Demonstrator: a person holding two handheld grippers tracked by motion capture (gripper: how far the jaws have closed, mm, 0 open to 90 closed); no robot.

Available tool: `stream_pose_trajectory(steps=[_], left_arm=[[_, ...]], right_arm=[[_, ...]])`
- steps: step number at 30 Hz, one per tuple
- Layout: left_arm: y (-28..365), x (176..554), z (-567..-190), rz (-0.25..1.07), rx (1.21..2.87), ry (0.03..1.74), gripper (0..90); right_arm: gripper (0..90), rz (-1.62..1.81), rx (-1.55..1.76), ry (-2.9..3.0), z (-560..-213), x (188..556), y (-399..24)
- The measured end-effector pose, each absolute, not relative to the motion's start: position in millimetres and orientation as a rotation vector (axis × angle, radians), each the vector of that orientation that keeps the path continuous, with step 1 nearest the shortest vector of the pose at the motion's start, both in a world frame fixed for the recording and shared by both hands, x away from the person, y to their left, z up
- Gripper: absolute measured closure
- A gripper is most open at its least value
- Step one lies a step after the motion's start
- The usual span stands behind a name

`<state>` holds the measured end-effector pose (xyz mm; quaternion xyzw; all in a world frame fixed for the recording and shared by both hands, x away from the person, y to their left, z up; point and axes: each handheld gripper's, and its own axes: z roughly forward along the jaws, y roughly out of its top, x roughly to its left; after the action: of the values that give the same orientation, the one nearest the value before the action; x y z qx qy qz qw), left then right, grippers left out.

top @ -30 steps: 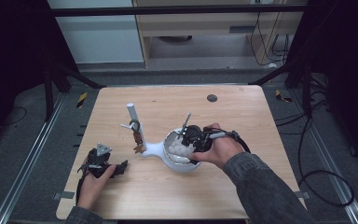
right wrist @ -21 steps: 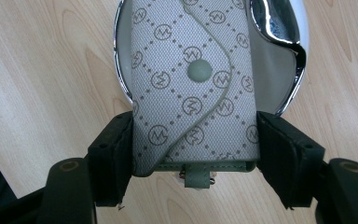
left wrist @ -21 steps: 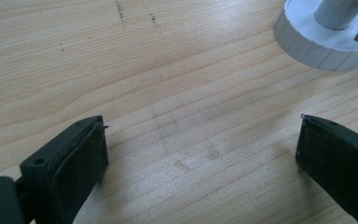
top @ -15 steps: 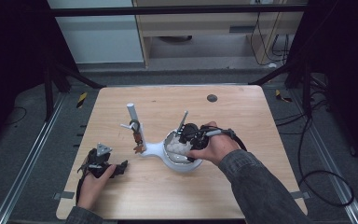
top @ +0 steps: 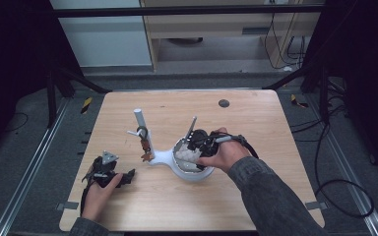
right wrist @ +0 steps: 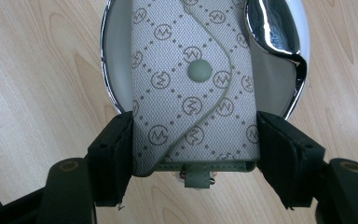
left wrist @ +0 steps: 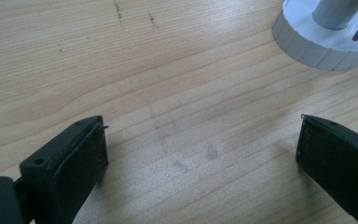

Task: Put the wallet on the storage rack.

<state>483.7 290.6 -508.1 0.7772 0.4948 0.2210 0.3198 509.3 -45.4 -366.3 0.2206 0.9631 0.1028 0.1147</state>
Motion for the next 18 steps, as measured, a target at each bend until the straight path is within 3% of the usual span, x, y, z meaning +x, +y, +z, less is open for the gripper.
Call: stream_pose_trajectory(steps=[18], left_arm=[[289.9,483.8,-508.3,0.579,2.041,1.297,1.2]], right_arm=[[31.9,0.281,0.669,2.816,-371.5,516.0,-39.7]])
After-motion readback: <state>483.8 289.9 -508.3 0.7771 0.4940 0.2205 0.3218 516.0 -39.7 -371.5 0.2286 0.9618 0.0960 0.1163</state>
